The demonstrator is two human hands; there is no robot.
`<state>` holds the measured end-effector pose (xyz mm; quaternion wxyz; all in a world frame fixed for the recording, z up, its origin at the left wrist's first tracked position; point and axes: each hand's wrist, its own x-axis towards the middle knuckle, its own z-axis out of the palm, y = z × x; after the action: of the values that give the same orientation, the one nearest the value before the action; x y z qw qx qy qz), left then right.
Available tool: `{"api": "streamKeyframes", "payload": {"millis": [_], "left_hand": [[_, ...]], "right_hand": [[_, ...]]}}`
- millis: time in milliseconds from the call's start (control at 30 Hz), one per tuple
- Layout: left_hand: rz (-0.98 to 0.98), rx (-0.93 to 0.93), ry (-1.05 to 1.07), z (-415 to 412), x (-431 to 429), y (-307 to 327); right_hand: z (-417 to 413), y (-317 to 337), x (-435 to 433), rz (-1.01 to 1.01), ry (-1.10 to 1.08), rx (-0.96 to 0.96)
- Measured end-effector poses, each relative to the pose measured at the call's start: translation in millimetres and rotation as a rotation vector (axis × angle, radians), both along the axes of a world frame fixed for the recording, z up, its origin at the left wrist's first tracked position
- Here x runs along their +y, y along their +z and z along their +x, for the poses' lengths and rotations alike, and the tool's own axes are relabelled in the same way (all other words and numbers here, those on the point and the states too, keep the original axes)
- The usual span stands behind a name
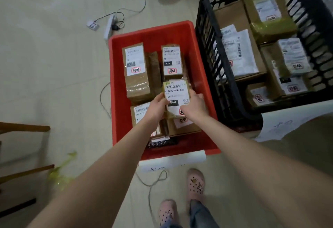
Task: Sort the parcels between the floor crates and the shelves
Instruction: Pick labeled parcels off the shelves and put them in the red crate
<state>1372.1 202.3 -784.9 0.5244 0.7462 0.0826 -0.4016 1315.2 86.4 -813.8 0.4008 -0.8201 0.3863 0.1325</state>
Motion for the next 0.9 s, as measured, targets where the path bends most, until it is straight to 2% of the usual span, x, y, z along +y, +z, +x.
{"api": "streamKeyframes", "payload": {"millis": [267, 400, 533, 700, 900], "left_hand": [[0.024, 0.004, -0.120, 10, -9, -28], [0.176, -0.049, -0.212, 13, -8, -28], [0.360, -0.285, -0.367, 8, 1, -20], [0.512, -0.605, -0.819, -14, 15, 2], [0.537, -0.902, -1.201, -70, 23, 30]], "right_hand": [[11, -21, -9, 0.073, 0.166, 0.122], [4, -18, -10, 0.065, 0.125, 0.092], [-19, -5, -1, -0.006, 0.002, 0.037], [-66, 22, 19, -0.047, -0.066, -0.002], [-135, 60, 45, -0.050, -0.237, -0.022]]}}
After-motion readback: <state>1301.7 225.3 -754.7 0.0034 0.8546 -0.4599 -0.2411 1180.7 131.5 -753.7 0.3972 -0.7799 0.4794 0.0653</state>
